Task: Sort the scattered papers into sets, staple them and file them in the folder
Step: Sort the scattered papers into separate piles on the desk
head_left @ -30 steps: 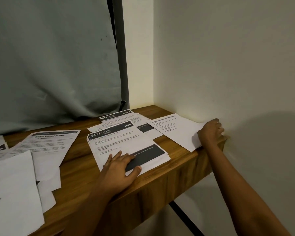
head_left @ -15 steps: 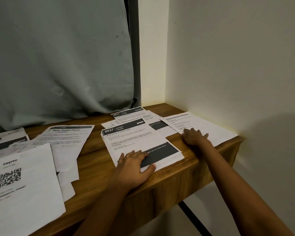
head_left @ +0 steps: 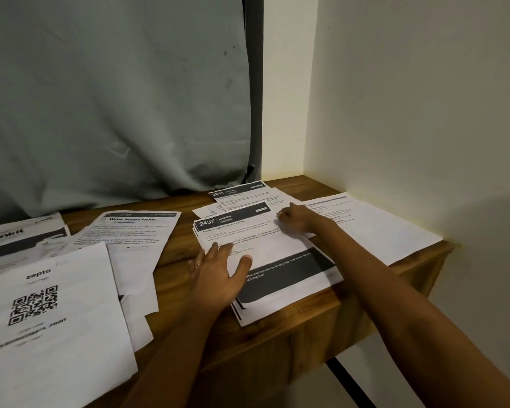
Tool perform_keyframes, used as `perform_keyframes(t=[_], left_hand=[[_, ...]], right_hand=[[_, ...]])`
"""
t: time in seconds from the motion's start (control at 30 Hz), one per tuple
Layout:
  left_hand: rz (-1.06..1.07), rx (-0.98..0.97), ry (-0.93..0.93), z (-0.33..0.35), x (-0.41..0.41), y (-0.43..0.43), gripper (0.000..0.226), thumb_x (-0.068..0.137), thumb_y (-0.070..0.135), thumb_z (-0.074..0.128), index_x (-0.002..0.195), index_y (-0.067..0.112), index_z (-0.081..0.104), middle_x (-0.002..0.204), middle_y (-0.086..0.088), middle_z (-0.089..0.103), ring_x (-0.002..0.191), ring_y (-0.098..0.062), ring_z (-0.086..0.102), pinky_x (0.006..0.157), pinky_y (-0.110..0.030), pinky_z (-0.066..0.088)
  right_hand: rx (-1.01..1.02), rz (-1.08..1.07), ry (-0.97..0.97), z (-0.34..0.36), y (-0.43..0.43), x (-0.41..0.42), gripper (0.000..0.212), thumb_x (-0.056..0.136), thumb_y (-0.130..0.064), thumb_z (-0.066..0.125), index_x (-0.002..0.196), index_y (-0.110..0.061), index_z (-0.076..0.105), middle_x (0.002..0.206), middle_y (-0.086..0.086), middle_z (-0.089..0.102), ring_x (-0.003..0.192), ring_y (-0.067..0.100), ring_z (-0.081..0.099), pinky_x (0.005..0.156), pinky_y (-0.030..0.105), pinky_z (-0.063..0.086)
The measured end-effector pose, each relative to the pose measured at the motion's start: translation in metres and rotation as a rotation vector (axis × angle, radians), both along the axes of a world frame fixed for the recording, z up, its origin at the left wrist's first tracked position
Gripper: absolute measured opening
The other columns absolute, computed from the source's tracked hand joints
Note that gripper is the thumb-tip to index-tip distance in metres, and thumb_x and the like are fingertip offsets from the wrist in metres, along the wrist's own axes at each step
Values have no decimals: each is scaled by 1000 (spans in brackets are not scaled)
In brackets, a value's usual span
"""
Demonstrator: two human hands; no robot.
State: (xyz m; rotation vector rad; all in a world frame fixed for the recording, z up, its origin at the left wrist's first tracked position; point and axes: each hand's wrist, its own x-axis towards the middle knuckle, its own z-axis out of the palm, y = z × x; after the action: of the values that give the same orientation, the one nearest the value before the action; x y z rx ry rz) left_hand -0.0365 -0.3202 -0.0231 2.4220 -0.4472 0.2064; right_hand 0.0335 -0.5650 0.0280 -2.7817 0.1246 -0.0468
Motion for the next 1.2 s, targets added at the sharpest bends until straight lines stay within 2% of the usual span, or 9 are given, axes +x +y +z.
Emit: perform_keyframes(t=[0.1,0.2,0.37,0.53,0.67,0.8,0.97,1.1,1.2], left_hand=[[43,52,96,3,1,-2,75,87,72,29,149,30,28,160,-6,15,148,-30,6,120,-48,2],[58,150,135,6,-1,-3,73,91,66,32,152,30,14,161,-11,1,147,-36,-2,118,-47,0],[74,200,162,8,-3,-2,77,91,67,31,153,29,7,161,-12,-8,147,-36,-6,118,-47,2],[62,279,147,4,-2,-3,78,90,69,30,153,28,6,160,-13,-10,146,-37,-9,118,-47,0],[55,318,83,3,1,-3,80,89,72,26,153,29,9,161,-11,-10,146,-34,-12,117,-46,-5],[17,370,27,1,5,-5,90,74,76,12,153,32,11,162,-5,-6,147,-28,-12,116,-46,-10],[27,494,-5,-4,5,-6,78,88,73,24,153,33,8,162,-5,0,148,-28,-9,116,-48,-9],[26,505,-4,-6,4,-7,80,86,75,22,153,32,9,162,-4,2,148,-28,-6,116,-48,-8],[23,512,0,-4,4,-7,81,86,75,22,153,32,8,162,-4,2,148,-27,-6,118,-49,-6]], right_hand=[[49,86,25,-8,11,6,41,103,-36,33,102,-3,59,113,16,60,110,27,50,90,36,35],[133,138,-9,-13,22,11,39,103,-34,36,116,-4,55,117,13,57,99,18,47,84,29,33],[226,139,-77,-15,25,20,37,103,-32,37,126,-6,48,129,14,53,104,20,48,86,31,35],[311,163,-81,-11,24,22,34,102,-28,40,125,-7,52,126,8,53,110,20,48,90,30,35],[122,-8,-191,-9,3,46,34,98,-26,49,124,-5,54,125,12,58,111,24,53,87,27,38],[0,-199,-112,-16,-12,70,50,94,-37,56,131,-4,50,129,14,56,116,27,52,93,32,42],[-106,-252,44,-18,-26,96,73,89,-61,48,134,-4,46,137,15,52,127,32,45,110,49,31],[-60,-277,40,-11,-38,108,82,81,-63,59,139,-9,41,143,13,46,132,34,40,113,52,24],[-24,-326,78,-4,-44,116,91,71,-63,70,140,-11,40,143,12,46,132,35,41,112,54,28]])
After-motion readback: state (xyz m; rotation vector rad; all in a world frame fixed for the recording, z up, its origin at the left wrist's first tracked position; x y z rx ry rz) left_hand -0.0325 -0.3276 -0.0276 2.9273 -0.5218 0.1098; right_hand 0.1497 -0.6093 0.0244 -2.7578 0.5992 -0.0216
